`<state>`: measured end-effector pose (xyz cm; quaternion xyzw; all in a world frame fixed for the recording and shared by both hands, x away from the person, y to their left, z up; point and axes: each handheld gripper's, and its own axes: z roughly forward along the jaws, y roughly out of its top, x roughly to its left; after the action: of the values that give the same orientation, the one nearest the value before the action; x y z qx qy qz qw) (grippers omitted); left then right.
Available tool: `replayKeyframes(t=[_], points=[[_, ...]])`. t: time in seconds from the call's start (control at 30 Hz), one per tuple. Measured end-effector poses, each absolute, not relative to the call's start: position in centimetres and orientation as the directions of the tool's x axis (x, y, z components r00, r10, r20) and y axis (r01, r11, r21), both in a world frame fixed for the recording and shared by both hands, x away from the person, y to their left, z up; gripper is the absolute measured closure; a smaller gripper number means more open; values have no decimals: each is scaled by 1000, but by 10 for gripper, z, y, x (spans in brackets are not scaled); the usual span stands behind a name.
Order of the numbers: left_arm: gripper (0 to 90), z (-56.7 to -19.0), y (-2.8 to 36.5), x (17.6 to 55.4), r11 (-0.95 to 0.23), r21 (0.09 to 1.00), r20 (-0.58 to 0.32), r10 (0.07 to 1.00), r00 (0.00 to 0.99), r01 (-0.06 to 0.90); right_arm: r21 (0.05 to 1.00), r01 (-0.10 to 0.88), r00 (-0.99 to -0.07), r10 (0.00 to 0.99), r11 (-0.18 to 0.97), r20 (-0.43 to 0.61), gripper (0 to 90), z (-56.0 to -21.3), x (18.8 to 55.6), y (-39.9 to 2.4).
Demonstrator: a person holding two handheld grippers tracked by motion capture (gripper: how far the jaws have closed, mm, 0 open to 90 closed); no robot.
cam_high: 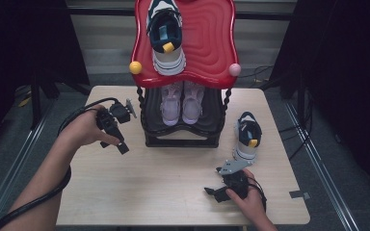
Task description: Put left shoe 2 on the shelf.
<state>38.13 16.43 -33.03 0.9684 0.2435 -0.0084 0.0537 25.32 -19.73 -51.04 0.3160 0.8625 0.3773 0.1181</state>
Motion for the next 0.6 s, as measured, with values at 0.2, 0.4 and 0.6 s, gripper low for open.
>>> replayKeyframes(t=[0.2, 0.4, 0.6], points=[[217, -354, 166, 380, -868, 89, -59, 485, 872, 489, 725, 456, -772, 634, 516, 35, 125, -510, 253, -197], [219, -374, 167, 378, -851, 100, -68, 511, 857, 516, 723, 458, -773, 634, 517, 36, 124, -510, 253, -197], [215, -388, 169, 378, -843, 120, -78, 518, 852, 524, 723, 457, -773, 633, 518, 35, 124, -510, 253, -197]])
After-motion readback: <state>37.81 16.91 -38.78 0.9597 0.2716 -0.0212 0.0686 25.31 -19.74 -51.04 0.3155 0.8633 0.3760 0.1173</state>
